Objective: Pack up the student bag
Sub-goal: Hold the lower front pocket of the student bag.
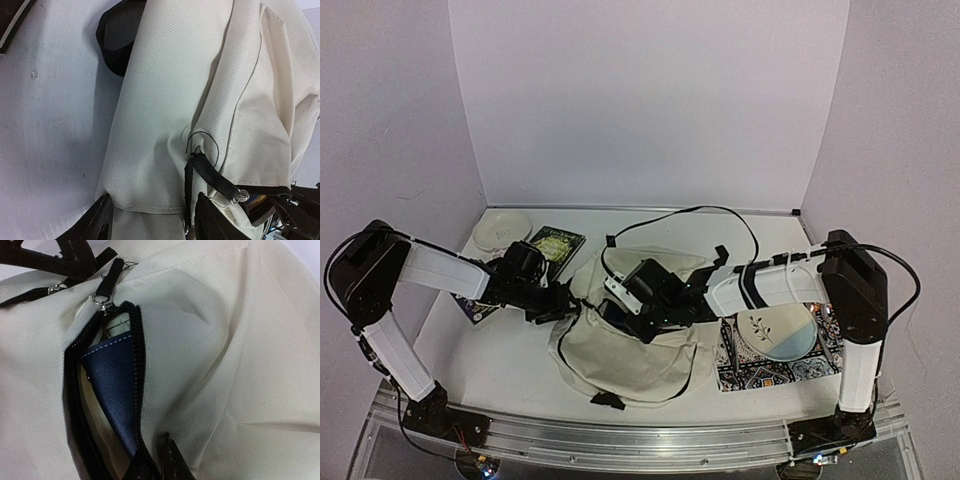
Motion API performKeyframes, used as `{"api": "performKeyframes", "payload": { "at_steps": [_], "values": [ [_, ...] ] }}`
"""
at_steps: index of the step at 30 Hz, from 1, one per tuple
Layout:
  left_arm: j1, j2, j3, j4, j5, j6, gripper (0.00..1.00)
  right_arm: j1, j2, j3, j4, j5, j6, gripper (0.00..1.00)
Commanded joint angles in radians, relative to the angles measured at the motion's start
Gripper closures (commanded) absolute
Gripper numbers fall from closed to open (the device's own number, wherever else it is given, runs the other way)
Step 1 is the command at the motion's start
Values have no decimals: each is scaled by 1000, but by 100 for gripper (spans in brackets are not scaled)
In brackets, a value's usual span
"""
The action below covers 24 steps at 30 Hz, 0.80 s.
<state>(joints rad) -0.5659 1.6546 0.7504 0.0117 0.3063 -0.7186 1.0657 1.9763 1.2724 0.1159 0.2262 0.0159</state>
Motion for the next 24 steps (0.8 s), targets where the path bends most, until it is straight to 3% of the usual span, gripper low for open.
{"api": "performKeyframes", "payload": {
  "at_steps": [1, 13, 16, 24],
  "values": [
    [-11, -34, -13, 46, 93, -19, 41, -2, -61, -14, -27, 14, -7, 88],
    [-13, -86, -4, -80, 1, 23, 28, -2, -227, -33, -77, -61, 13, 64],
    [-18, -70, 8, -91, 5, 35, 27, -2, -230, -14, -77, -66, 20, 56],
    [-47, 10, 28, -105, 21, 63, 26, -2, -191, 49, -76, -93, 30, 44]
  ]
}}
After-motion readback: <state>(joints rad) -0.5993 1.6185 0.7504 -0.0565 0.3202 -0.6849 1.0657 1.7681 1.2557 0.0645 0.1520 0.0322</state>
